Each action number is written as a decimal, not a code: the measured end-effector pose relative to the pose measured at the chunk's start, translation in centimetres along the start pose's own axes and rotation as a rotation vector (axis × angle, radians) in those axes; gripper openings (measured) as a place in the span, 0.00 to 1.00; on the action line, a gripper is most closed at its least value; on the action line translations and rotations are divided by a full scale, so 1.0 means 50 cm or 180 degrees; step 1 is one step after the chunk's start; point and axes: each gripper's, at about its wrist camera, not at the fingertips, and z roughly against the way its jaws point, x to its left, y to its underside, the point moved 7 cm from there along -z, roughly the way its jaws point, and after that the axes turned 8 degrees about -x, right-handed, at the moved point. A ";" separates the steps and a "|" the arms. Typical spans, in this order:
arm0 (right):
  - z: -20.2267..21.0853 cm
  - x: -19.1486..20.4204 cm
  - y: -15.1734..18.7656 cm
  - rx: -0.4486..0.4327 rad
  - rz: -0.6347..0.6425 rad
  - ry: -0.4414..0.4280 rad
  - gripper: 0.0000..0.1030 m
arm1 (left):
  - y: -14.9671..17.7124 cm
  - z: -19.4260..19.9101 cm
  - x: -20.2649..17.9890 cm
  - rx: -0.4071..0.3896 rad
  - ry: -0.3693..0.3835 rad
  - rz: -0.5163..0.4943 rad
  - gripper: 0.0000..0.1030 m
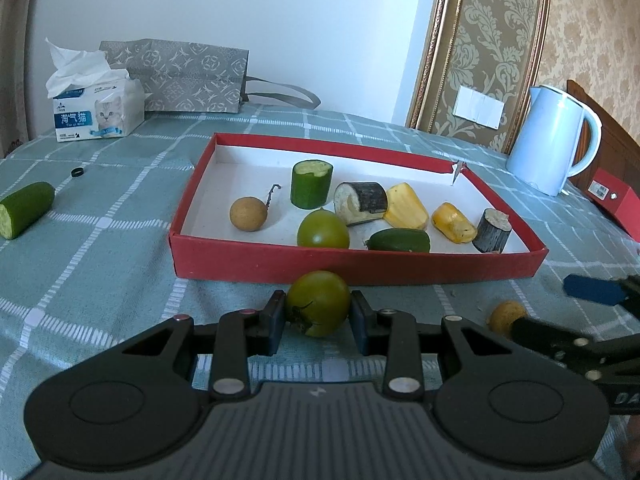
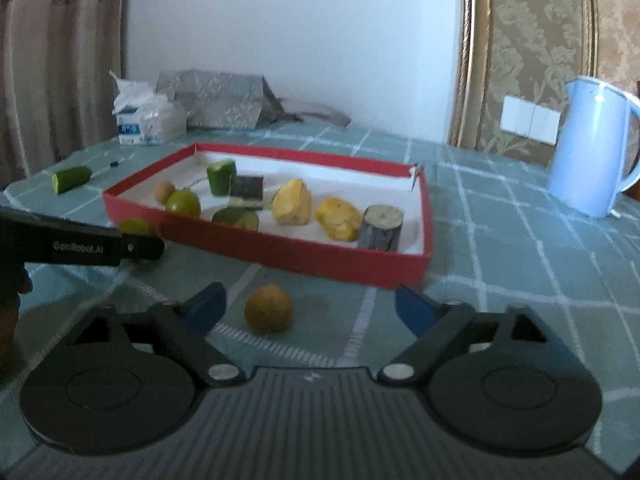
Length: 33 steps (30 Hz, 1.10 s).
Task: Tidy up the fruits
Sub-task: 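Grasp the small yellow round fruit with the right tool while the left tool lifts the citrus, then lower the citrus into the tray and open the left tool while the right tool carries the yellow fruit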
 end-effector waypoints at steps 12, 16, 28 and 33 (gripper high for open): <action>-0.047 0.030 0.010 0.0228 -0.0008 -0.0101 0.49 | 0.001 0.000 0.000 -0.0001 0.0004 0.0008 0.32; -0.054 0.036 0.011 0.0269 -0.0025 -0.0144 0.36 | 0.001 0.000 -0.001 -0.0001 0.0002 0.0004 0.32; -0.046 0.030 0.004 0.0165 -0.0093 -0.0123 0.26 | 0.001 0.000 -0.003 0.0001 -0.0004 -0.0009 0.32; -0.042 0.002 -0.002 0.0105 -0.0208 0.0031 0.26 | 0.001 0.000 -0.002 0.0002 -0.0007 -0.0015 0.32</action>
